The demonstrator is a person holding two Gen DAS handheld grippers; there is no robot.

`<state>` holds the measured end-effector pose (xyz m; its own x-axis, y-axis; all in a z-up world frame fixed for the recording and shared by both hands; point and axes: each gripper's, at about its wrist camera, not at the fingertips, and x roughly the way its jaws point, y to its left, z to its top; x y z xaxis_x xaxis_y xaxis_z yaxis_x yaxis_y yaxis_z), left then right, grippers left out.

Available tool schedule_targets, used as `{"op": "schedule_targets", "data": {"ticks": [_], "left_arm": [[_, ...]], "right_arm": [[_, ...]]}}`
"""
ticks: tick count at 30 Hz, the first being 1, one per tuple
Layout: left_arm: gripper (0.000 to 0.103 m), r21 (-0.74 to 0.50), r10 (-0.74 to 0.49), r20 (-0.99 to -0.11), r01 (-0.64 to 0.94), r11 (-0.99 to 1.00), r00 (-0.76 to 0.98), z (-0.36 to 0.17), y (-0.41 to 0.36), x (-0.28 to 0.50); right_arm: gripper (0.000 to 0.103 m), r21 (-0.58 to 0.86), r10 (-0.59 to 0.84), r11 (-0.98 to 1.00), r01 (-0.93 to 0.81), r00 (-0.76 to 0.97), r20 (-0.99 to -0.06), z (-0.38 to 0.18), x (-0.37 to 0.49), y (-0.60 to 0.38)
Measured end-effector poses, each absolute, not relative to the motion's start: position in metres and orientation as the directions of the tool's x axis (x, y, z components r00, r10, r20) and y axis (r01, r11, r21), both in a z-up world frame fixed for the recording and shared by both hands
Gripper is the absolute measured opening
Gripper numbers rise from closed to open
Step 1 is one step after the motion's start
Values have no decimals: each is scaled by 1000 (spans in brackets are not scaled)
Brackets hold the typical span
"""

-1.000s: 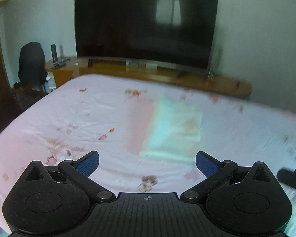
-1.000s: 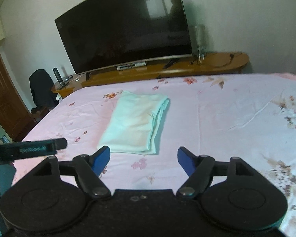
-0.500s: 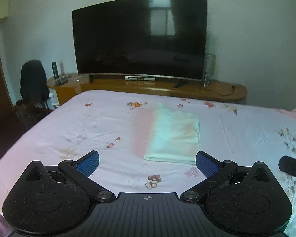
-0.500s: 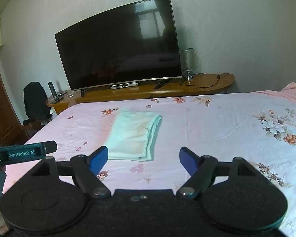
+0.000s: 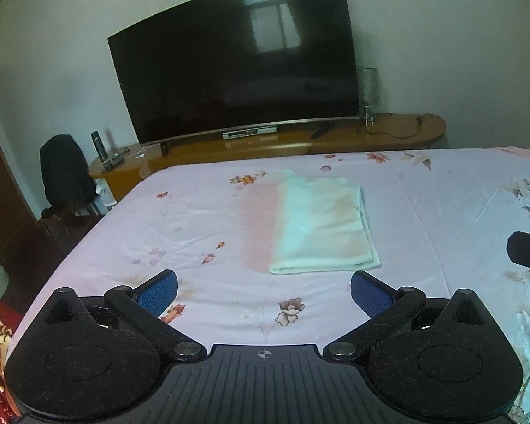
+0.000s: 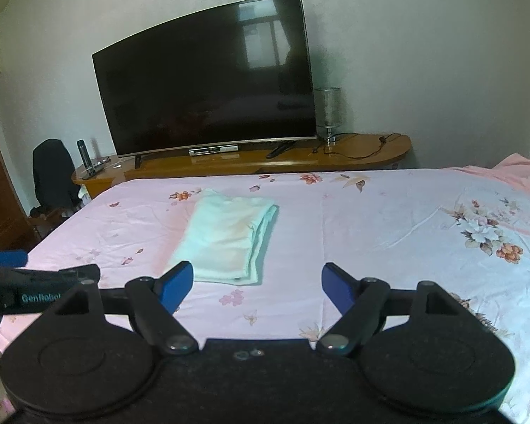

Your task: Fold small clothes

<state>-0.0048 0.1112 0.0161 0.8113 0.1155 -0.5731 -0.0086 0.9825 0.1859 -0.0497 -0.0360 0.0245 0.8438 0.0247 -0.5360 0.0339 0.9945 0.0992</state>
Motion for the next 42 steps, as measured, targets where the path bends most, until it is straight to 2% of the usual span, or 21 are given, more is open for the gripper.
{"op": "schedule_targets", "data": {"ticks": [15, 42], "left_arm": [[103, 58, 47, -633, -13, 998, 772, 10, 119, 4], [103, 29, 19, -648, -1, 1000, 761, 7, 121, 11]], "right_arm": [[80, 62, -6, 997, 48, 835, -550, 20, -46, -39], [80, 69, 11, 997, 35, 821, -571, 15, -41, -45]]}}
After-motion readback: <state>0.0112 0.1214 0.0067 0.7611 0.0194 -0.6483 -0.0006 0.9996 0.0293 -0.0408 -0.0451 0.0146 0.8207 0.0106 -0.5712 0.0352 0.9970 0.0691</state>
